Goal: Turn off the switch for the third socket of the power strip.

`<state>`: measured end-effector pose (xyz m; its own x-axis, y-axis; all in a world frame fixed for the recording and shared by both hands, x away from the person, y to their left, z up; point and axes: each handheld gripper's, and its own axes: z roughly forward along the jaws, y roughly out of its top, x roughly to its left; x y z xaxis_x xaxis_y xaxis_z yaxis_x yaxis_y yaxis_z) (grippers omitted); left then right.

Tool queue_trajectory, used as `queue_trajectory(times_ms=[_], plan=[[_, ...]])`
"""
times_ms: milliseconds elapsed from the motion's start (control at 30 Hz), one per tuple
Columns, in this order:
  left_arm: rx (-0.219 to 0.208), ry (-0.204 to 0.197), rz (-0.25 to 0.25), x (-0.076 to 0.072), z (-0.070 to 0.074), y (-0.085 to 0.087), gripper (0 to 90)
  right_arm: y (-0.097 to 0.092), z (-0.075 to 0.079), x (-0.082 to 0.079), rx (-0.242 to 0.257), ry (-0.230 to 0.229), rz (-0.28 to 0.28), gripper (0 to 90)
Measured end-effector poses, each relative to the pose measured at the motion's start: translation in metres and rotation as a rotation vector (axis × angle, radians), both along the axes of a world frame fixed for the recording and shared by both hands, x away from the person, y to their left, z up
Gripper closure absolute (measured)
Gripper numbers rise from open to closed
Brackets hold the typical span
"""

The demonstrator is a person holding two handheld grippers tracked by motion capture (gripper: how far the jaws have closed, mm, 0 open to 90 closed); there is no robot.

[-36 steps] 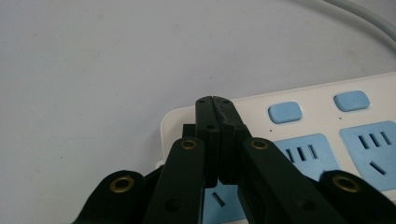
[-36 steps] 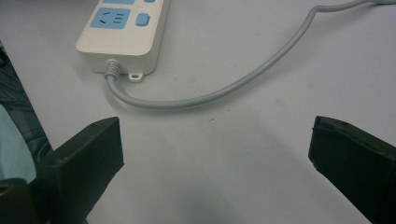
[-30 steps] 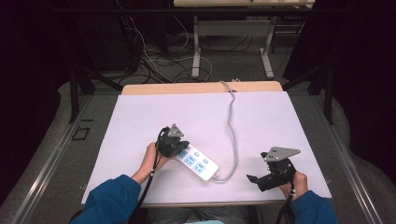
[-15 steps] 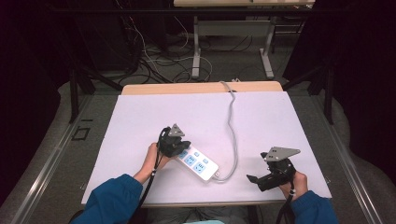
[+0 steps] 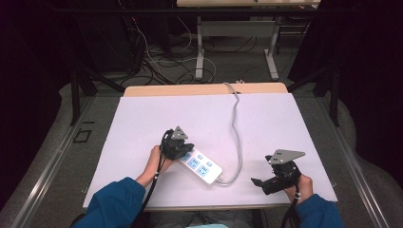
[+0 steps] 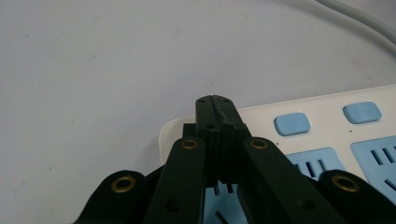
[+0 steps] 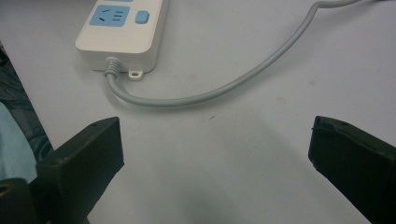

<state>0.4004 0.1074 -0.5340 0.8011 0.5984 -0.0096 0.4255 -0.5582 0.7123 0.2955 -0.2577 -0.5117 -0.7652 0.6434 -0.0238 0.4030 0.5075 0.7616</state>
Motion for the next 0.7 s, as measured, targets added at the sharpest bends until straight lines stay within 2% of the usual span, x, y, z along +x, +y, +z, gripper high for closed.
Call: queue_trajectory(times_ms=[233,267,700], plan=[[-0.011,0.008,-0.001,0.0007,-0.0005,0.0010,90.0,-0.0004,0.0007,-0.0001,-0.008,0.011,0.003,2.7],[-0.008,0.006,-0.002,0.0010,-0.0004,0.0013,90.0,-0.0001,0.0001,0.0000,-0.001,-0.001,-0.001,2.7],[-0.008,0.010,-0.004,0.0009,-0.0004,0.0018,90.0,0.0003,-0.0001,-0.0002,-0.002,0.005,-0.002,2.8]])
